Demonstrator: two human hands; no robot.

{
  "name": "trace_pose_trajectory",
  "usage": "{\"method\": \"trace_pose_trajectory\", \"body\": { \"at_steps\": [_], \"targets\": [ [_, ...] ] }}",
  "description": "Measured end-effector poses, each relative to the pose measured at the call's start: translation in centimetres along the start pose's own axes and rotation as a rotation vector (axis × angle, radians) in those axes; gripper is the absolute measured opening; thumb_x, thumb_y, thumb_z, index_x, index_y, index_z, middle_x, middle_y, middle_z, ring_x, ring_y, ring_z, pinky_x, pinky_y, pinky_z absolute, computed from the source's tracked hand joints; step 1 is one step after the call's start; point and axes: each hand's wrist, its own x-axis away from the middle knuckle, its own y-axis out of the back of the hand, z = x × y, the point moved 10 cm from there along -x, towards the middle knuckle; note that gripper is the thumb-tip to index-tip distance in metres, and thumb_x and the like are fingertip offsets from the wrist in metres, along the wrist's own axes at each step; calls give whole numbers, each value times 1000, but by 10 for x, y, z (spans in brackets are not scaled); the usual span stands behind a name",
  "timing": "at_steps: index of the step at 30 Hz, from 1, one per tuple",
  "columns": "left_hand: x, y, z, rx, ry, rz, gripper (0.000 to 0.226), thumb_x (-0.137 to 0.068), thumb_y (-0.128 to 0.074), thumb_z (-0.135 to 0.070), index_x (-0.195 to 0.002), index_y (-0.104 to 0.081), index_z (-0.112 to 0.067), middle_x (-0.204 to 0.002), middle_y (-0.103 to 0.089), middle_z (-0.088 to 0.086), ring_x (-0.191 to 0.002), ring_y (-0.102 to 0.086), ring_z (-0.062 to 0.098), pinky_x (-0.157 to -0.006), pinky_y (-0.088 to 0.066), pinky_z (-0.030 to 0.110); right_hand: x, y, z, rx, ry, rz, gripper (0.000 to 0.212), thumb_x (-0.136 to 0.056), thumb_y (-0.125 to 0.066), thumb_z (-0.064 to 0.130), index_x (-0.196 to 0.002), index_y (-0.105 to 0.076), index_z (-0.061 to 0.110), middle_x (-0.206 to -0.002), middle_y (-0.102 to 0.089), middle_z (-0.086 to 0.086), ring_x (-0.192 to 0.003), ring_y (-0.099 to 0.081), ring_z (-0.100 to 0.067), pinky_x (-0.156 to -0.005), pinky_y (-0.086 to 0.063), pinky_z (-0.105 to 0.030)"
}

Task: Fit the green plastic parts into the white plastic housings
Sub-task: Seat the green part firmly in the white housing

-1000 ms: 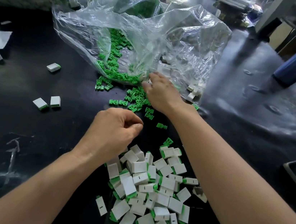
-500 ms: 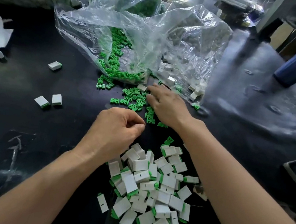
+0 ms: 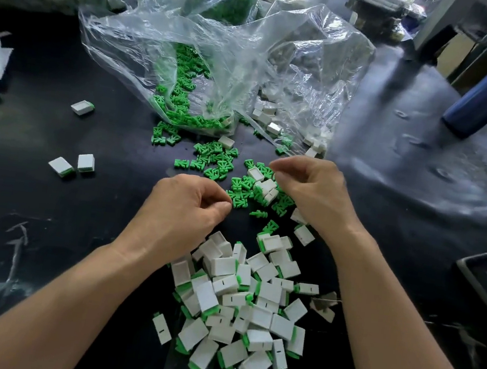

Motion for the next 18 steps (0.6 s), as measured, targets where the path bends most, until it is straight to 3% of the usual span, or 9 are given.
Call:
{"method": "trace_pose_trajectory", "body": {
  "at_steps": [5, 8, 10, 14, 18],
  "targets": [
    [1, 0, -2, 18, -11, 5, 7, -82, -68, -20, -83, -73, -23, -71, -64, -18, -71, -58, -11, -58, -39, 0, 6, -7, 2, 214, 44, 115, 21, -81, -69, 23, -101, -70, 26, -81, -55, 22, -68, -50, 7, -66, -37, -2],
    [1, 0, -3, 23, -15, 6, 7, -82, -68, -19, -83, -73, -23, -69, -63, -19, -69, -57, -13, -57, -38, -1, 9, -12, 5, 265, 76, 111, 12, -79, -72, 22, -90, -71, 20, -81, -56, 13, -74, -53, -1, -76, -44, -18],
    [2, 1, -3, 25, -16, 2, 7, -82, -68, -18, -83, -73, -23, -68, -62, -20, -67, -56, -14, -57, -38, -1, 9, -10, 5, 218, 60, 80, 5, -77, -73, 22, -81, -70, 21, -75, -59, 15, -73, -56, -3, -75, -48, -20],
    [3, 4, -5, 91, -25, -24, 17, -79, -71, -15, -92, -72, -25, -77, -65, -16, -70, -61, -4, -60, -41, 0, 10, -1, 6, -27, 21, 33, 12, -77, -73, 18, -72, -67, 27, -69, -66, 11, -62, -58, 4, -64, -48, -11],
    [6, 7, -18, 194, -114, -25, 44, -74, -75, -12, -105, -60, -40, -90, -63, -13, -70, -61, 1, -64, -46, 5, 17, -12, 22, -187, 44, 145, 18, -77, -72, 8, -75, -63, 23, -72, -65, 4, -67, -61, -6, -68, -51, -22]
  ]
}}
